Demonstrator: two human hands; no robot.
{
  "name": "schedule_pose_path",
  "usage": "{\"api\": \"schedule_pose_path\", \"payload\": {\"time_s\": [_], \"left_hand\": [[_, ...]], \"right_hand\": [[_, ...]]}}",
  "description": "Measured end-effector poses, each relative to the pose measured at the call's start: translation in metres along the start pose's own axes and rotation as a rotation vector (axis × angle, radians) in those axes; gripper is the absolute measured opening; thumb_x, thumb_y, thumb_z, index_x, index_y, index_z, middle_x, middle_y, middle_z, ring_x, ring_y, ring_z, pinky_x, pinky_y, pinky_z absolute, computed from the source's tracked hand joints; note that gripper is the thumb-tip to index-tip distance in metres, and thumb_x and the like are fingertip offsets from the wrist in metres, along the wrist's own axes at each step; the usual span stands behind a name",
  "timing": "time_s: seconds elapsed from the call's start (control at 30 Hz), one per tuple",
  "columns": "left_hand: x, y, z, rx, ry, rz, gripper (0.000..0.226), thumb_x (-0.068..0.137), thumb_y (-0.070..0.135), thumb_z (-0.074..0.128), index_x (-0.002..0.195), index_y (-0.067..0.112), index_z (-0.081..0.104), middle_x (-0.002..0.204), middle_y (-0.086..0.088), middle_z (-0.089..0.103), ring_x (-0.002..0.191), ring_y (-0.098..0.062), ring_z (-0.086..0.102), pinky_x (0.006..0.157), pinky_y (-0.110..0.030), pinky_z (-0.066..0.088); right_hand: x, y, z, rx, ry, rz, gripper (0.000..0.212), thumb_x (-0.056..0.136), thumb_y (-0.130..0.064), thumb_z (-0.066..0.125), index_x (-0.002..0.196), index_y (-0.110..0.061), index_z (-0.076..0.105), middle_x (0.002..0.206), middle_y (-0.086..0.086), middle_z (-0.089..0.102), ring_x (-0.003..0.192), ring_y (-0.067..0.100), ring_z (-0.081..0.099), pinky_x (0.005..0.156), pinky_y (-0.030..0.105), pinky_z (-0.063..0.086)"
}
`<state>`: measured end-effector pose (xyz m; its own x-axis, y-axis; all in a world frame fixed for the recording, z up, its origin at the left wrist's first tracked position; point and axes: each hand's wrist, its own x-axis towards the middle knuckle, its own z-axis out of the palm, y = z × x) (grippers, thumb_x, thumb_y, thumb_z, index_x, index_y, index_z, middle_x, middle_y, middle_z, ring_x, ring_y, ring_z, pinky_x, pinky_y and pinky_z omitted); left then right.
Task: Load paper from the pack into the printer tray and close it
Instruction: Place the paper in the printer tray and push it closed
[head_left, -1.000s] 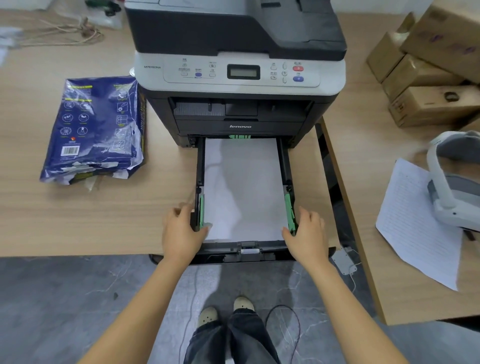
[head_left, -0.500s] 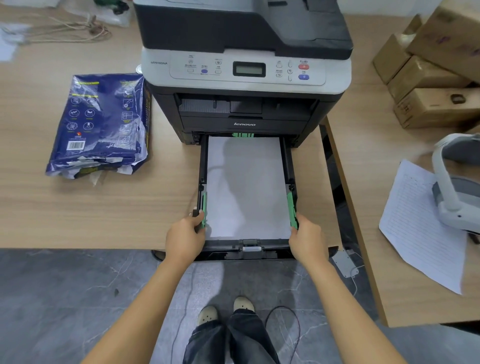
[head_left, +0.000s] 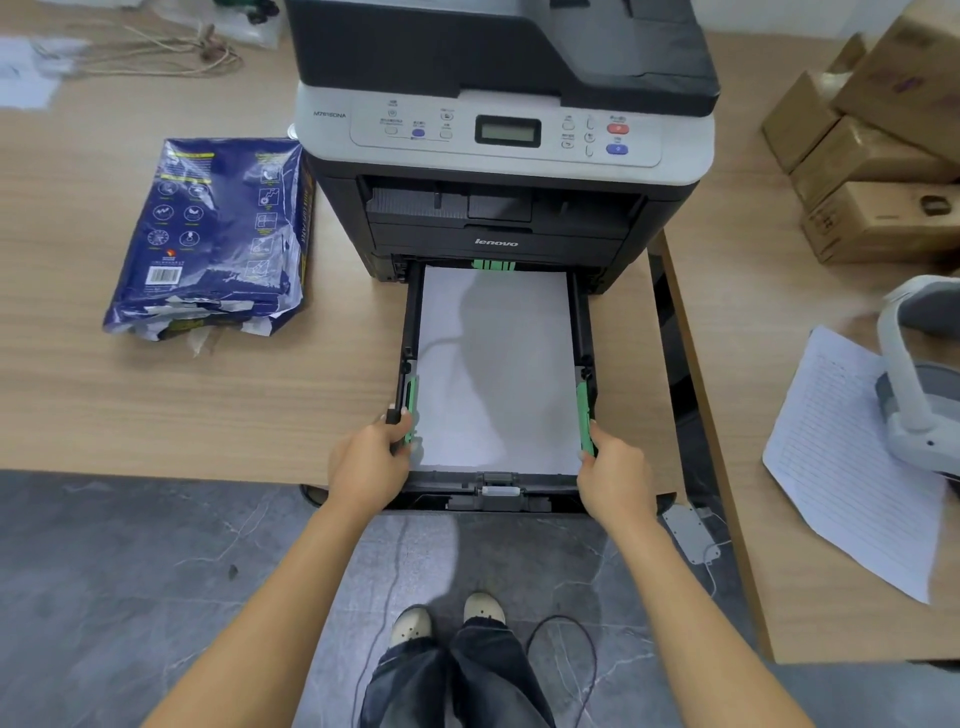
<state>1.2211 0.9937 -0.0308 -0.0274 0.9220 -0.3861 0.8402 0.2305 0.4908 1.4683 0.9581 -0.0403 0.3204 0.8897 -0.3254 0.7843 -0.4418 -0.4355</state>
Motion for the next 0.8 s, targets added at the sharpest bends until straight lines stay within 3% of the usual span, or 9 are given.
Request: {"api": "schedule_pose_path", "payload": {"time_s": [0.17, 0.3, 0.37, 0.43, 0.53, 0.6, 0.7, 0.8], "left_hand": [[-0.002, 0.001, 0.001, 0.062, 0.017, 0.009, 0.036, 0.093, 0.023, 0.051, 0.128, 0.021, 0.059, 0.119, -0.013, 0.066, 0.095, -0.035, 0.063, 0.076, -0.039, 0.052], [-0.007, 0.0, -0.003, 0.101, 0.014, 0.034, 0.048, 0.092, 0.034, 0.053, 0.138, 0.023, 0.047, 0.135, -0.008, 0.058, 0.102, -0.035, 0.062, 0.072, -0.035, 0.048], [-0.014, -0.004, -0.005, 0.107, 0.036, 0.064, 0.054, 0.091, 0.041, 0.052, 0.14, 0.022, 0.044, 0.145, -0.005, 0.049, 0.115, -0.034, 0.058, 0.081, -0.038, 0.049], [-0.026, -0.012, -0.006, 0.048, 0.113, 0.064, 0.057, 0.09, 0.046, 0.051, 0.139, 0.02, 0.045, 0.149, -0.005, 0.043, 0.129, -0.03, 0.047, 0.095, -0.04, 0.044], [-0.047, -0.027, -0.004, 0.013, 0.22, 0.071, 0.073, 0.084, 0.051, 0.056, 0.145, 0.016, 0.035, 0.153, -0.019, 0.029, 0.145, -0.033, 0.016, 0.119, -0.048, 0.012], [-0.063, -0.034, -0.002, -0.073, 0.218, 0.021, 0.099, 0.076, 0.059, 0.062, 0.151, 0.017, 0.013, 0.158, -0.024, 0.007, 0.147, -0.035, -0.003, 0.119, -0.049, 0.0], [-0.083, -0.038, 0.003, -0.291, 0.162, -0.01, 0.129, 0.064, 0.055, 0.075, 0.15, 0.013, -0.01, 0.158, -0.022, -0.012, 0.146, -0.031, -0.015, 0.121, -0.045, 0.001], [-0.092, -0.04, 0.006, -0.395, 0.174, -0.088, 0.138, 0.061, 0.042, 0.083, 0.147, 0.009, -0.021, 0.156, -0.022, -0.019, 0.147, -0.029, -0.014, 0.118, -0.037, 0.012]], "right_hand": [[0.001, 0.002, 0.002, 0.0, 0.007, 0.001, 0.038, 0.094, -0.006, 0.047, 0.131, -0.005, 0.052, 0.107, 0.021, 0.068, 0.09, 0.036, 0.063, 0.07, 0.035, 0.051], [-0.008, 0.001, 0.0, 0.042, 0.121, 0.005, 0.056, 0.092, -0.019, 0.051, 0.144, -0.004, 0.036, 0.095, 0.02, 0.07, 0.082, 0.034, 0.065, 0.068, 0.037, 0.052], [-0.021, 0.004, -0.006, 0.102, 0.214, -0.025, 0.061, 0.093, -0.025, 0.053, 0.147, -0.006, 0.032, 0.107, 0.019, 0.068, 0.094, 0.032, 0.064, 0.078, 0.038, 0.051], [-0.039, 0.012, -0.01, 0.133, 0.333, -0.067, 0.065, 0.091, -0.03, 0.057, 0.147, -0.008, 0.032, 0.135, 0.015, 0.055, 0.124, 0.03, 0.05, 0.098, 0.041, 0.043], [-0.068, 0.024, -0.008, 0.198, 0.483, -0.023, 0.077, 0.085, -0.032, 0.064, 0.147, -0.006, 0.027, 0.152, 0.016, 0.034, 0.143, 0.031, 0.024, 0.117, 0.046, 0.022], [-0.086, 0.028, -0.003, 0.39, 0.434, 0.087, 0.094, 0.081, -0.034, 0.07, 0.15, -0.003, 0.014, 0.158, 0.016, 0.019, 0.147, 0.028, 0.013, 0.121, 0.043, 0.011], [-0.104, 0.027, 0.005, 0.682, 0.213, 0.205, 0.119, 0.073, -0.037, 0.078, 0.151, -0.008, -0.007, 0.162, 0.008, 0.0, 0.149, 0.02, 0.004, 0.122, 0.038, 0.009], [-0.108, 0.024, 0.012, 0.666, 0.137, 0.191, 0.125, 0.069, -0.032, 0.083, 0.151, -0.007, -0.008, 0.162, 0.01, 0.006, 0.148, 0.022, 0.011, 0.121, 0.036, 0.015]]}}
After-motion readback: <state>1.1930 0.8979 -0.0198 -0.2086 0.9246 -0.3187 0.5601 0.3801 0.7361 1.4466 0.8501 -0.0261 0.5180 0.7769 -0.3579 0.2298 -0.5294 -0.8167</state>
